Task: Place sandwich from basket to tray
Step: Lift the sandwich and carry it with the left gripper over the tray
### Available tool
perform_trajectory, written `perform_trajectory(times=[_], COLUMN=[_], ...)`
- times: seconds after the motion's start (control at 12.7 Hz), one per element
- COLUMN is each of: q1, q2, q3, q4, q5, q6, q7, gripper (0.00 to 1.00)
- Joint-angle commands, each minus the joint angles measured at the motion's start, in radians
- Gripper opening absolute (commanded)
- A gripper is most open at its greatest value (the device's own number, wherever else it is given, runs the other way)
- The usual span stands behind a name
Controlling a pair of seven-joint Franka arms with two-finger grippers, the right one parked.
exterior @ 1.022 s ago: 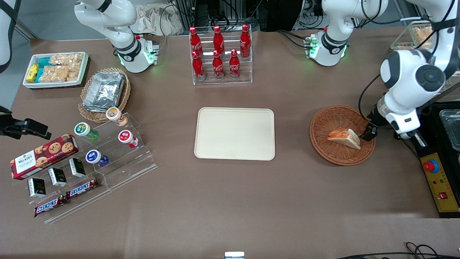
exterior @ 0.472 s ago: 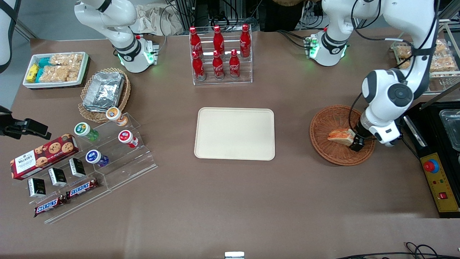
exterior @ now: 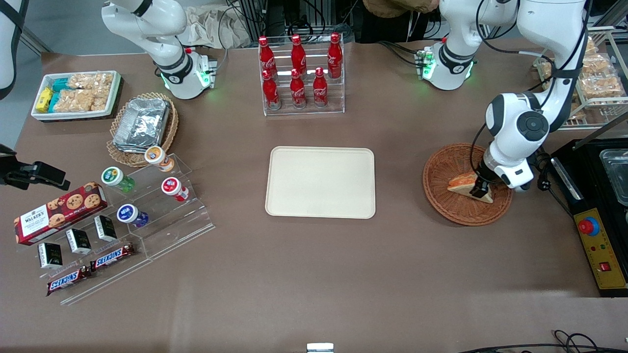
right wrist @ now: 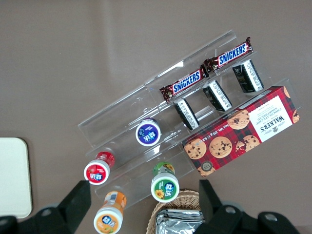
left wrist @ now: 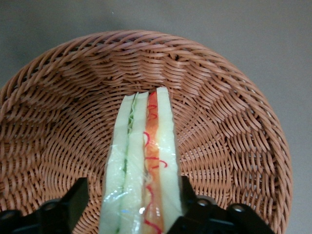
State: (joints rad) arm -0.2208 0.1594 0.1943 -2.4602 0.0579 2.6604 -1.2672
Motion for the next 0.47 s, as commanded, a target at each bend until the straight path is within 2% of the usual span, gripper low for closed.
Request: perform_trajectory(times=[0.0, 0.16, 0.39], q1=[-0.009, -0.009, -0.029], q2=[-0.034, -0.069, -0.124], q3=[0.004, 0.002, -0.044], q4=[-0.017, -0.005, 0.114], q5=[0.02, 0.019, 0.023], q6=[0.006, -0.019, -0.256], q7=[-0.029, -0.015, 0.035], gripper=[0.0, 0.0, 0.0])
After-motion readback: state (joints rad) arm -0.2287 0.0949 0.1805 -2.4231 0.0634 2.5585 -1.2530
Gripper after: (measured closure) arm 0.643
